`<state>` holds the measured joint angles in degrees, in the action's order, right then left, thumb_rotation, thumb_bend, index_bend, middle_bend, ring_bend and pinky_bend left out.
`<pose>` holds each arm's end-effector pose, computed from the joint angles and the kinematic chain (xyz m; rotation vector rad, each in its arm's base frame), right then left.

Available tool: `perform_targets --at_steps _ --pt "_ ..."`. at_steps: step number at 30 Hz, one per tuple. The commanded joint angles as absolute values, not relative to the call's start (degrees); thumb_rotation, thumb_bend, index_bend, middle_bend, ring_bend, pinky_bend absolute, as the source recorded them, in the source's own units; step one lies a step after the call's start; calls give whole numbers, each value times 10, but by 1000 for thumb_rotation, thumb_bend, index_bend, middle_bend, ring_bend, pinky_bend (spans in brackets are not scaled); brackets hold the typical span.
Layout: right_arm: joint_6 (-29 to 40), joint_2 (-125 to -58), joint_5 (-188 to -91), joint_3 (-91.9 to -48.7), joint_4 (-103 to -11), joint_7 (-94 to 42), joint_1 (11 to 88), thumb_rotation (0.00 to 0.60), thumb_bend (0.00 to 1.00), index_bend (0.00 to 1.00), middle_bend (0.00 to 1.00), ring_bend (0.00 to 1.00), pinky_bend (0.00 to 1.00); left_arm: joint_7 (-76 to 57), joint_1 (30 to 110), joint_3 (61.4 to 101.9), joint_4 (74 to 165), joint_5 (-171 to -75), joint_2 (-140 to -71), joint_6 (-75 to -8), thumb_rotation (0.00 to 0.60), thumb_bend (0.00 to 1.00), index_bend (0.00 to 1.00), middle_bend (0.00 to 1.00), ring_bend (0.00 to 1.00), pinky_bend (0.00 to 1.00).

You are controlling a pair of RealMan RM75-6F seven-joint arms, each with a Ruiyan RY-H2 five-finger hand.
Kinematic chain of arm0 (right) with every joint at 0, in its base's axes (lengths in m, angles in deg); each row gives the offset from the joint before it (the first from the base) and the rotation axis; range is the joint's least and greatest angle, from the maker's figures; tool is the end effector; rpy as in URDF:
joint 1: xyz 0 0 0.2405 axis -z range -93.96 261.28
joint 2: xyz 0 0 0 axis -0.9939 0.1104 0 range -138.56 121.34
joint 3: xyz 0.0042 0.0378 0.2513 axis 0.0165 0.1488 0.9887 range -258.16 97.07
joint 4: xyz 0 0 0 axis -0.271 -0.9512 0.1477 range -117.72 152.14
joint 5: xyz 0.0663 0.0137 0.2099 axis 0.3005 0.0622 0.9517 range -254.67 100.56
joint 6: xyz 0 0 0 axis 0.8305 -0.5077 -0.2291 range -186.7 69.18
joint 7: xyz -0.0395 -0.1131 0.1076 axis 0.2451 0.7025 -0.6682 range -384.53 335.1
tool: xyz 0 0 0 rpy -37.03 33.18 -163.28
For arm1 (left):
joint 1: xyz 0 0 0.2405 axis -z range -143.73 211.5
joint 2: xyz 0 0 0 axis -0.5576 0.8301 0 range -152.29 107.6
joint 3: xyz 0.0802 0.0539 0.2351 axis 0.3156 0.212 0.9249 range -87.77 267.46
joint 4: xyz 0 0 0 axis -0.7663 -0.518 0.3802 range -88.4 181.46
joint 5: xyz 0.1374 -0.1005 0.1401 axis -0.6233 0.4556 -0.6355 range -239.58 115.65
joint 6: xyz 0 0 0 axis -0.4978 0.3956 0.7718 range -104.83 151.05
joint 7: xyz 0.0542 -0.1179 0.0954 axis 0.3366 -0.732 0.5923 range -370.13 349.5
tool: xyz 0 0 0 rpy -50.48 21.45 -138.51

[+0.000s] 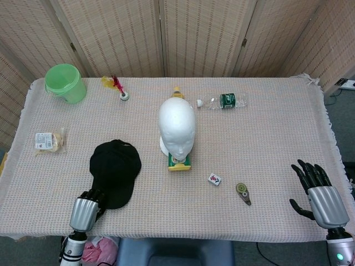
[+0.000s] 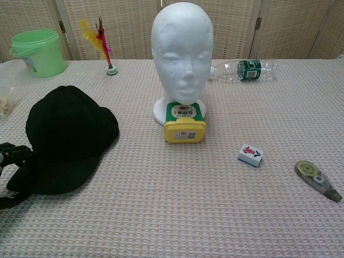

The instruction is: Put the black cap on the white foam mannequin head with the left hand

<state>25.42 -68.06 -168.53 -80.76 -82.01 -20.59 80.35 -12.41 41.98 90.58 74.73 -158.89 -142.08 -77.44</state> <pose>-0.2918 -0.1764 0.1470 1.5048 -0.9037 0.8688 -0.2800 0.1971 -0.0593 -1.4978 -0.5506 -1.1145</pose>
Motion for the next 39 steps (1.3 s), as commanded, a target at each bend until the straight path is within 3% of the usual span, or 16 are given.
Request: perform_targets --at_steps 1,7,18,39 --pt "252 -681 -1684 -807 -820 -205 803 600 212 0 0 0 0 -129 425 902 731 -1587 -1430 -788 600 418 607 596 505 669" --pt "250 -682 -1683 -808 -822 -199 802 600 212 0 0 0 0 -138 438 888 693 -1582 -1445 -831 600 491 653 653 544 697" --pt "248 -682 -1680 -809 -825 -195 803 600 211 0 0 0 0 -121 471 871 664 -1576 -1436 -893 600 511 662 659 547 699" --pt "248 -681 -1682 -811 -829 -194 804 600 212 0 0 0 0 -61 493 836 768 -1550 -1324 -948 600 510 658 659 547 700"
